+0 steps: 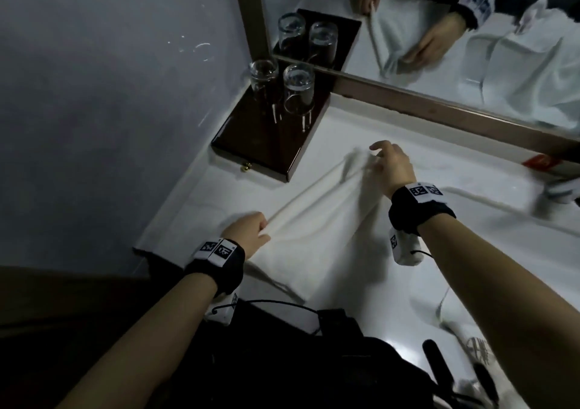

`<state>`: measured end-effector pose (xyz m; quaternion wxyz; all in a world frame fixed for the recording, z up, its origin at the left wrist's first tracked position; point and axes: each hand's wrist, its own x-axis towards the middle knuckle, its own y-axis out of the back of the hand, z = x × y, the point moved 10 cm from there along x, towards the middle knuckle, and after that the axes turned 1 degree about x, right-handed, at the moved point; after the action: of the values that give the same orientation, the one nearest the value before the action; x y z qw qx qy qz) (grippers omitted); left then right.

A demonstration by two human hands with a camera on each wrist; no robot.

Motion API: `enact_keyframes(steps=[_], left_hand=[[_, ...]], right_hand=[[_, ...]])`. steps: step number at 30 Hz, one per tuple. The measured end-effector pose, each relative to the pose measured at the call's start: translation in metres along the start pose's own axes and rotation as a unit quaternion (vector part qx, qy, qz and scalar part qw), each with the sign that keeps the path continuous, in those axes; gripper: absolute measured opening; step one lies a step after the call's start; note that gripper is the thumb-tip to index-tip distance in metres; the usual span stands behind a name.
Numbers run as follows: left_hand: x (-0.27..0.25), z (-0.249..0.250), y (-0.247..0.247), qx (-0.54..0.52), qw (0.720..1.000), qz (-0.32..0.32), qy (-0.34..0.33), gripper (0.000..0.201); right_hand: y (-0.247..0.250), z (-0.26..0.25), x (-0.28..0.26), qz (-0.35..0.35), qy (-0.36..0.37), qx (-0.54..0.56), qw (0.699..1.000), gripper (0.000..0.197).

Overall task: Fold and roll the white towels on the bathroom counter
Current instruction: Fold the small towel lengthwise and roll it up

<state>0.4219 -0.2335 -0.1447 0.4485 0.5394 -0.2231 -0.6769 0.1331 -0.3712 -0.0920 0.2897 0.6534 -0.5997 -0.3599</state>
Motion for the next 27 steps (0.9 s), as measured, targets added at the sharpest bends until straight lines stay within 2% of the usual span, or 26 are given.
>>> enact_keyframes(steps=[2, 5, 8, 10, 12, 15, 17, 22, 26, 27], left_hand=[[-0.003, -0.002, -0.004, -0.009, 1.0, -0.011, 0.008, 0.019], [-0.007, -0.003, -0.004, -0.006, 1.0, 0.008, 0.016, 0.018], [-0.006, 0.004, -0.002, -0.01, 0.999, 0.04, 0.002, 0.024], [-0.004, 0.011, -0.003, -0.002, 0.998, 0.057, -0.011, 0.025], [-0.001, 0.014, -0.002, 0.015, 0.998, 0.067, -0.014, 0.023], [0.001, 0.014, -0.003, 0.031, 0.998, 0.059, 0.002, 0.022], [0.001, 0.015, -0.003, 0.042, 0.998, 0.049, 0.006, 0.022], [-0.004, 0.018, -0.012, 0.018, 1.0, -0.016, -0.005, 0.017], [-0.02, 0.029, -0.043, -0.134, 0.982, -0.132, 0.014, 0.015], [-0.024, 0.033, -0.052, -0.142, 0.977, -0.16, 0.017, 0.014]], right_hand=[[-0.005, -0.003, 0.011, -0.007, 0.004, -0.018, 1.0, 0.044], [-0.008, -0.013, 0.011, 0.006, 0.028, -0.119, 0.993, 0.044], [-0.016, -0.035, -0.018, 0.041, 0.103, -0.148, 0.983, 0.04], [-0.03, -0.04, -0.043, 0.034, 0.119, -0.16, 0.979, 0.042], [-0.044, -0.032, -0.062, 0.006, 0.078, -0.156, 0.985, 0.059], [-0.066, -0.005, -0.083, -0.068, -0.001, -0.164, 0.984, 0.096], [-0.075, 0.007, -0.093, -0.099, -0.008, -0.205, 0.974, 0.103], [-0.075, 0.025, -0.094, -0.136, -0.015, -0.245, 0.96, 0.103], [-0.065, 0.038, -0.088, -0.164, -0.015, -0.245, 0.955, 0.101], [-0.061, 0.041, -0.088, -0.164, -0.012, -0.245, 0.955, 0.102]])
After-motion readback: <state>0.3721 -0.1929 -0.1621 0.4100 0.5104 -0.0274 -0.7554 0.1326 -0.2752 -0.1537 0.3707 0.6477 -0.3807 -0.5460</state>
